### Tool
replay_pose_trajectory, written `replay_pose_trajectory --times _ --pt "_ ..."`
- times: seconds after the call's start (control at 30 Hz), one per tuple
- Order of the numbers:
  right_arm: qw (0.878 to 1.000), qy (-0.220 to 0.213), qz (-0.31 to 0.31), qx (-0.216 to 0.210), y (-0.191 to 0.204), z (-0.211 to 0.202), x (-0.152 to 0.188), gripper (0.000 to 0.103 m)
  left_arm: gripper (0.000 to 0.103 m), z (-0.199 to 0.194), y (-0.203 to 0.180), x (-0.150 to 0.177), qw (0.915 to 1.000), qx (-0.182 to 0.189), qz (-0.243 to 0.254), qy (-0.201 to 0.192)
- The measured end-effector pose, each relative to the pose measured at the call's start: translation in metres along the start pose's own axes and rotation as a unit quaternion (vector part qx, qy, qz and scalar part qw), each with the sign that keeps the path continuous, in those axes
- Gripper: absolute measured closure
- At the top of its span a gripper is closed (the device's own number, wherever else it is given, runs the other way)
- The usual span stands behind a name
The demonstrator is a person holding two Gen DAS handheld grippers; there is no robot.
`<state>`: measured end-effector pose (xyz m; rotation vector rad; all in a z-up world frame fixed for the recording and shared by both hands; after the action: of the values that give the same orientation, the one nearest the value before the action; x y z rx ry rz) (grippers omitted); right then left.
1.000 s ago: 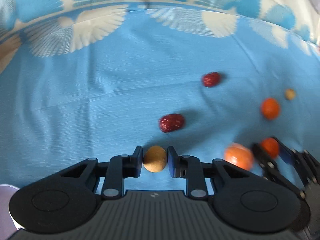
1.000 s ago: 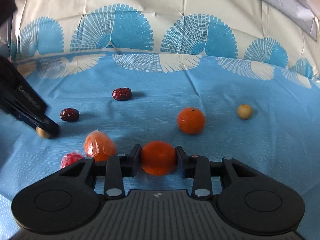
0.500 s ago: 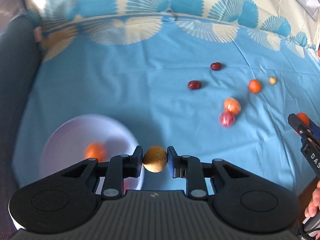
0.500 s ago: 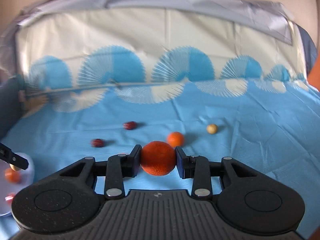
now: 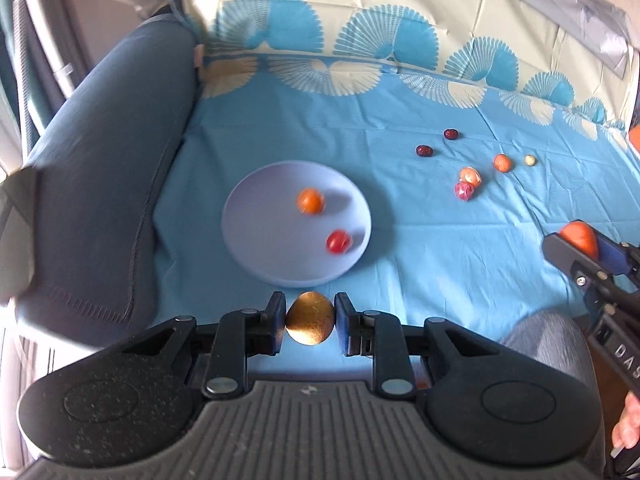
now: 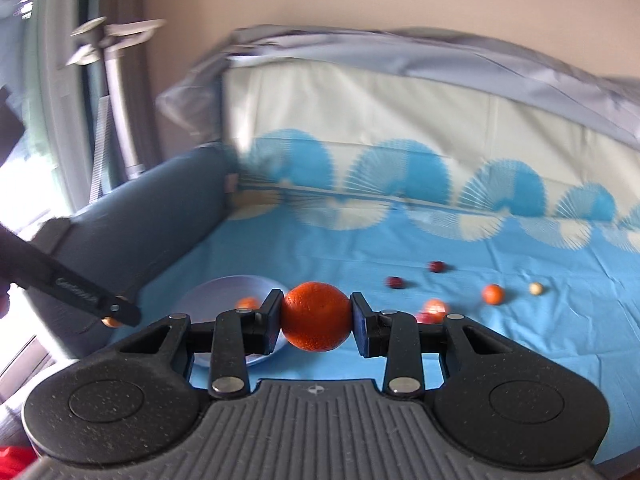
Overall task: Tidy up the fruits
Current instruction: 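Carry both fruits over the plate and open both tools to drop them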
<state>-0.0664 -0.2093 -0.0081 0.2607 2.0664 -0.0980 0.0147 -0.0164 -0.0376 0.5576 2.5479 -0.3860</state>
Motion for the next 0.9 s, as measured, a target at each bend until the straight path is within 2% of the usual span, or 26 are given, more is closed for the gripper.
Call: replay_pose_trajectory --times 0.17,0.37,0.9 --pt "0.999 -0.004 -0.023 -0.03 0.039 -0.036 0.004 0.066 0.075 -0.031 0.009 0.031 0.9997 -0.002 -0.007 -0.022" --pt "0.998 -0.009 -0.049 -0.046 0.068 -0.06 0.008 0.066 0.075 -0.05 0.013 0.044 0.999 -0.004 -0.006 -0.044" --pt "0.996 0.003 -0.07 -0.046 0.079 -0.061 0.012 0.066 0.075 -0.049 0.015 0.043 0.9988 0.003 -0.007 -0.048"
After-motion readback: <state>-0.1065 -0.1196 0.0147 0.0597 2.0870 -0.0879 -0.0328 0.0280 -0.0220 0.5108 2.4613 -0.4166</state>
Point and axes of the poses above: each gripper's, at about its wrist camera, not at the fingertips, and z roughly the way its jaws point, y to its left, x to its underside, the point moved 8 cm from there along z, roughly the way its jaws point, and after that the axes turned 12 degrees about x, right-handed, at the moved point
